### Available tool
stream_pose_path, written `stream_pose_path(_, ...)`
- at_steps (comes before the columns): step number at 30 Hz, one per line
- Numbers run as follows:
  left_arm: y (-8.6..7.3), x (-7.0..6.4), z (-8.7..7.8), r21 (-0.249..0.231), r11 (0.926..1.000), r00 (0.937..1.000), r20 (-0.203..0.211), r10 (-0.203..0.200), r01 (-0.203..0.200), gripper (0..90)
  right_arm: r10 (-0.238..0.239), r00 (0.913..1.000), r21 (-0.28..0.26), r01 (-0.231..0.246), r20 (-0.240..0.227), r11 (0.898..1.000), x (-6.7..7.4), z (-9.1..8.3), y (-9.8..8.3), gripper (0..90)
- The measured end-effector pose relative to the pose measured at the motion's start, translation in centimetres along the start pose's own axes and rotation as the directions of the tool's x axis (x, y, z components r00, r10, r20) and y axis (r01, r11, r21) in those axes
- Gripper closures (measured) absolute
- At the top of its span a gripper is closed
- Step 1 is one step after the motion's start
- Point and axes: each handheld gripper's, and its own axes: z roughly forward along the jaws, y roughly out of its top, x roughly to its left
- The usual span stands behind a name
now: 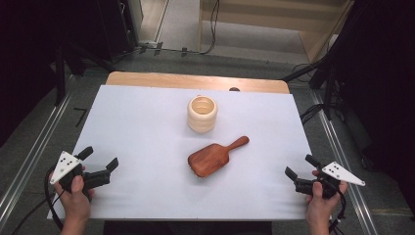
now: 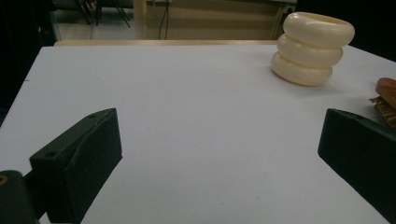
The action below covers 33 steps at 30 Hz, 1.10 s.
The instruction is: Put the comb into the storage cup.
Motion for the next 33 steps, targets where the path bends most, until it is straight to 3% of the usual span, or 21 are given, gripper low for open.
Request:
stream_pose_path(5,-0.2,0.2,-0.4,-0.029,0.9994,0.9999,0.000,-0.017,0.017,0.0,0.008,0.9992,0.001,-0.007,-0.040,1.000,-0.1,-0.2,0.7,0.0)
stream_pose_path(9,-0.3,0.6,-0.7,-0.052,0.9971,0.9985,0.004,-0.055,0.056,0.0,-0.027,0.9994,-0.008,0.027,-0.021,1.000,0.6,-0.6,2.0,6.3)
stream_pose_path(14,-0.2,0.2,-0.2,-0.024,0.9995,0.9998,0.007,-0.020,0.020,0.0,-0.045,0.9964,-0.009,0.044,-0.071,0.999,1.5,-0.6,3.3,6.3)
stream_pose_path(18,-0.2,-0.2,0.1,-0.003,0.9999,0.9999,0.004,0.011,-0.011,0.0,-0.055,0.9952,0.009,0.055,-0.082,0.998,2.1,-0.5,4.1,6.7)
stream_pose_path(21,-0.2,-0.4,0.2,0.007,0.9994,0.9994,0.003,0.034,-0.034,0.0,-0.052,0.9936,0.015,0.054,-0.101,0.998,2.5,-0.1,5.1,13.8)
stream_pose_path(23,-0.2,-0.4,0.1,0.008,0.9995,0.9995,0.001,0.030,-0.030,0.0,-0.058,0.9928,0.016,0.060,-0.105,0.998,2.7,0.3,5.7,17.0)
stream_pose_path(25,-0.2,-0.4,0.1,0.009,0.9995,0.9996,0.001,0.029,-0.029,0.0,-0.050,0.9941,0.028,0.053,-0.096,0.998,2.8,0.7,6.2,26.2)
stream_pose_path(29,-0.2,-0.4,0.1,0.014,0.9993,0.9994,0.001,0.034,-0.034,0.0,-0.065,0.9919,0.044,0.070,-0.109,0.997,3.1,1.4,6.9,32.9)
stream_pose_path(33,-0.2,-0.5,0.2,0.018,0.9989,0.9990,0.000,0.044,-0.044,0.0,-0.075,0.9838,0.066,0.087,-0.163,0.994,3.8,2.7,8.1,50.0)
